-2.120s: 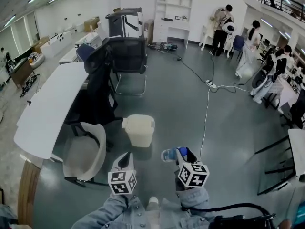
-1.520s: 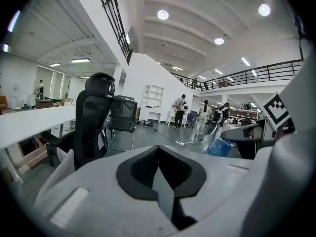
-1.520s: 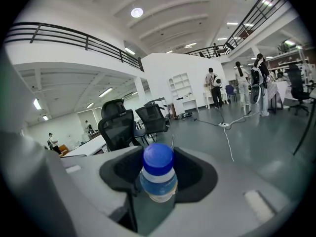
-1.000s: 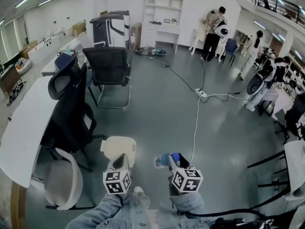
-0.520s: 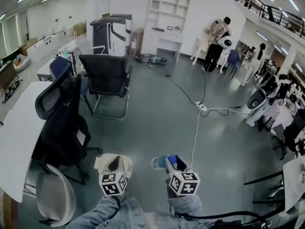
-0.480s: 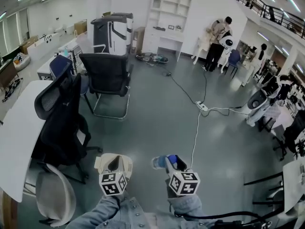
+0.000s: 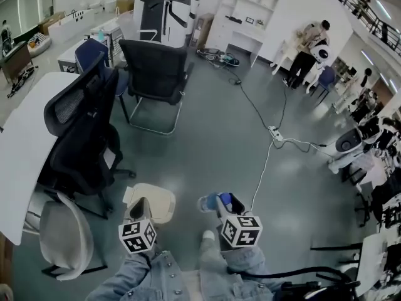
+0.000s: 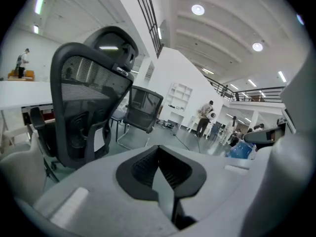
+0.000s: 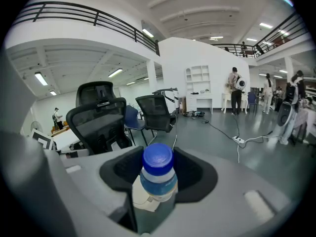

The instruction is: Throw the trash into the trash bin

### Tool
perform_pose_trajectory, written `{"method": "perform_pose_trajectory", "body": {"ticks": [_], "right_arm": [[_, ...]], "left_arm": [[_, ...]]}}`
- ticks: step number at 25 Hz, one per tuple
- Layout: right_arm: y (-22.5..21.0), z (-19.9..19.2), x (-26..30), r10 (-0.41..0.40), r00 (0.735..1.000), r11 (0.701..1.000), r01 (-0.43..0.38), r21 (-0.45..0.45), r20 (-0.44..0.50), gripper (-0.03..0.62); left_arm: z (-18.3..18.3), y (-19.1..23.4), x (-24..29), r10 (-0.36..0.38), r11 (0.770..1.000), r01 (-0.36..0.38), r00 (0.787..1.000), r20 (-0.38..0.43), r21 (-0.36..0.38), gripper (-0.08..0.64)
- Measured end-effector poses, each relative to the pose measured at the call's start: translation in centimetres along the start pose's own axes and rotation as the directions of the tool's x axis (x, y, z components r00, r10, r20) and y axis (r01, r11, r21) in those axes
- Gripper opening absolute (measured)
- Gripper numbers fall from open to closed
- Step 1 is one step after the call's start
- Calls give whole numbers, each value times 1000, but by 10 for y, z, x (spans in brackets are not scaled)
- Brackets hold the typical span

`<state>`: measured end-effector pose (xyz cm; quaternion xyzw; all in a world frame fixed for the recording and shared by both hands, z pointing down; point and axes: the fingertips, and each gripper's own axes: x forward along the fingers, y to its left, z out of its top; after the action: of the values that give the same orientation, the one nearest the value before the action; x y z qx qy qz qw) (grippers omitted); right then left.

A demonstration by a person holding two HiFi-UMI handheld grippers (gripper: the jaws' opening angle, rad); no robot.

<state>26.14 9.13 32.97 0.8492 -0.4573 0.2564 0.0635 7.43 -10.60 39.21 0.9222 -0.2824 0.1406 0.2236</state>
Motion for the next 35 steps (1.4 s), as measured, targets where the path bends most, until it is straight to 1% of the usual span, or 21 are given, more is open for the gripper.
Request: {"method": "perform_pose_trajectory", "body": {"ticks": [3, 6, 10, 12, 15, 17, 19, 21, 22, 25, 27, 31, 35], "right_arm": [[7, 8, 20, 51, 998, 998, -52, -40, -23, 195], [15, 22, 44, 107, 994, 991, -108, -74, -25, 195], [14, 51, 74, 185, 983, 976, -185, -118, -14, 194], [13, 63, 88, 234, 972, 961, -234, -144, -18, 195], [17, 73, 109, 314, 948, 932, -318, -172, -50, 195], [19, 76, 120, 354, 932, 911, -361, -198, -71, 195], [19, 79, 132, 386, 919, 891, -393, -227, -77, 195], [20, 81, 142, 408, 910, 879, -415, -235, -80, 195], [21, 79, 144, 416, 905, 876, -425, -228, -87, 195], [25, 63, 148, 441, 888, 861, -460, -215, -131, 195], [28, 57, 150, 454, 879, 849, -476, -230, -146, 195], [34, 47, 154, 463, 872, 833, -490, -256, -162, 194], [28, 23, 162, 460, 865, 824, -500, -267, -200, 195]], "left_arm": [[5, 23, -8, 94, 995, -92, 995, 34, -43, 9], [15, 41, -15, 173, 984, -168, 982, 73, -62, 9], [27, 35, -23, 241, 970, -234, 963, 119, -66, 9], [30, 31, -26, 291, 956, -283, 947, 135, -79, 9], [32, 33, -31, 390, 919, -375, 910, 141, -124, 9], [29, 30, -32, 433, 899, -416, 890, 138, -136, 9], [27, 23, -31, 451, 891, -435, 881, 144, -128, 9], [21, 15, -32, 462, 886, -448, 876, 140, -122, 9], [16, 12, -35, 474, 879, -460, 871, 131, -124, 9], [2, 11, -48, 523, 849, -508, 846, 101, -147, 9], [-6, 14, -50, 539, 838, -523, 837, 89, -158, 9], [-23, 22, -44, 552, 826, -537, 832, 58, -171, 9], [-46, 21, -27, 546, 827, -535, 837, 22, -174, 9]]}}
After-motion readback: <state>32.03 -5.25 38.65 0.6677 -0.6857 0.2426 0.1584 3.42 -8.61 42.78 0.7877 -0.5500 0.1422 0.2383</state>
